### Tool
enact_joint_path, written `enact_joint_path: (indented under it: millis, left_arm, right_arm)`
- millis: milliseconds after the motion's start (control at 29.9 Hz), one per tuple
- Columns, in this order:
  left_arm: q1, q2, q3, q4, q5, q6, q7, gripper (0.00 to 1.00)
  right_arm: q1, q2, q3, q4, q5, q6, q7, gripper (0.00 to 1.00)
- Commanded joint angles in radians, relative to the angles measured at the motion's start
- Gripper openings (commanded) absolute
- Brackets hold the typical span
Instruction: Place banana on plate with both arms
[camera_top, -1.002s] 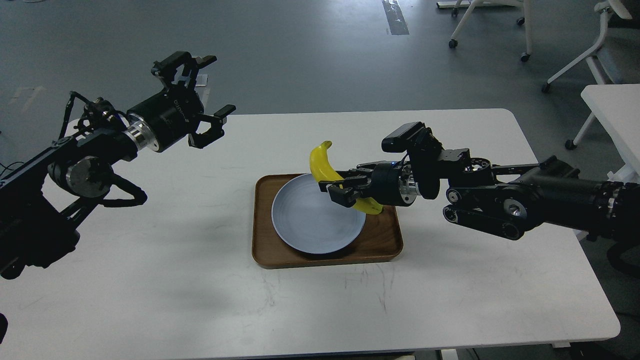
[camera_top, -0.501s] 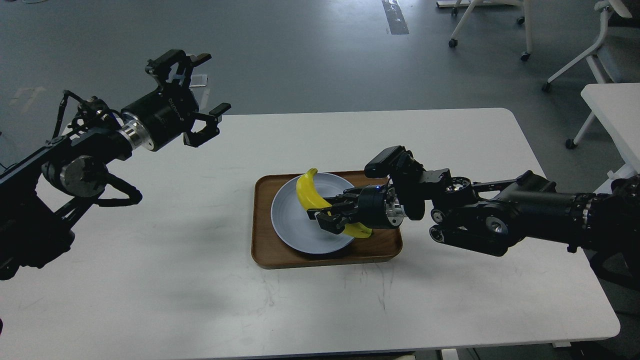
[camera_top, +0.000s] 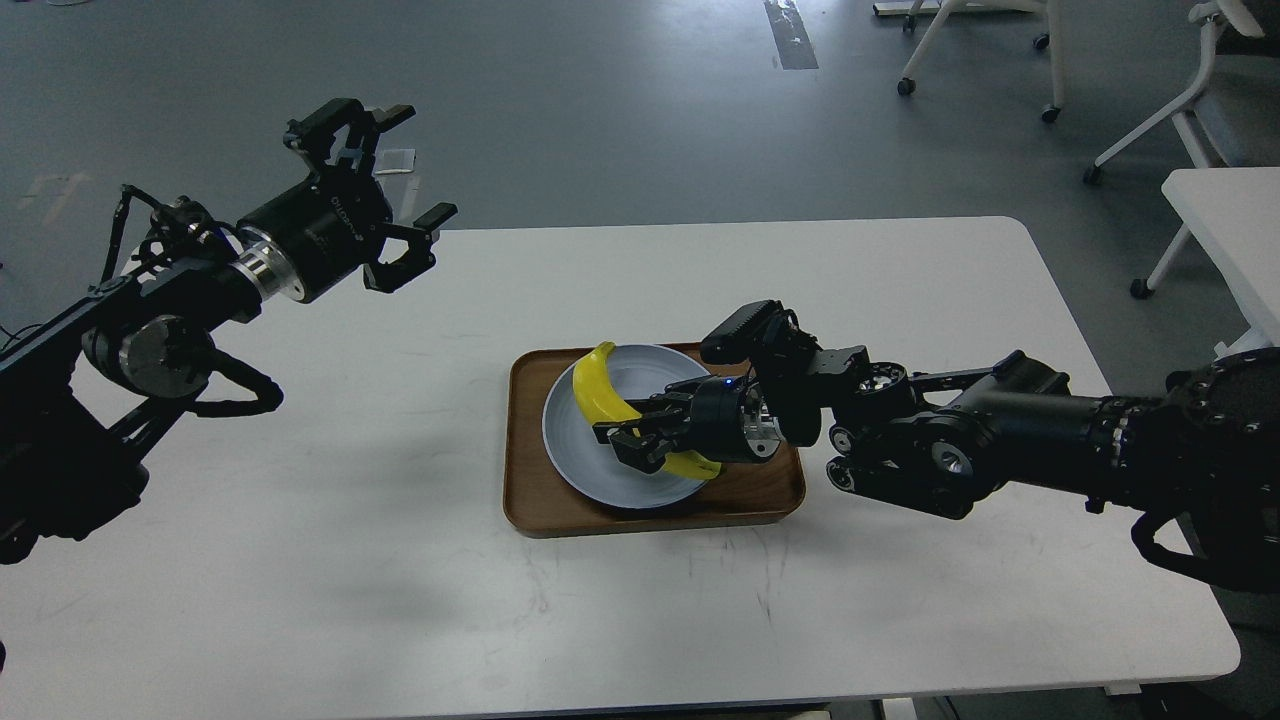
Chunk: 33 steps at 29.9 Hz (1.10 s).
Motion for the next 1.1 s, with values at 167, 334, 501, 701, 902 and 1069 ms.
enact_joint_path:
  millis: [167,334,501,701,902,1069]
  left_arm:
    - [-0.001,-0.002,0.0,0.0,0.0,0.006,-0.006,0.98]
    - [-0.001,-0.002,0.0,0.0,0.0,0.006,-0.006,0.98]
    - [-0.001,-0.006,0.014,0.001,0.001,0.008,0.004,0.98]
    - [0.018,-0.037,0.0,0.003,-0.015,-0.005,0.001,0.98]
    - [0.103,-0.054,-0.075,0.005,-0.018,-0.008,-0.006,0.98]
    - [0.158,-0.057,-0.138,0.003,-0.028,-0.009,-0.004,0.98]
  right_arm:
    - [0.001,-0.008,0.026,-0.001,0.007,-0.023,-0.007,0.95]
    - [0.014,-0.05,0.115,0.005,0.012,-0.025,-0.008,0.96]
    - [0.031,-0.109,0.281,0.005,0.183,-0.022,-0.017,0.96]
    - [0.016,-0.153,0.442,0.037,0.689,-0.009,-0.031,0.96]
    - [-0.051,-0.162,0.59,0.078,1.087,0.024,-0.053,0.96]
    - [-0.113,-0.167,0.727,0.081,1.32,0.04,-0.171,0.98]
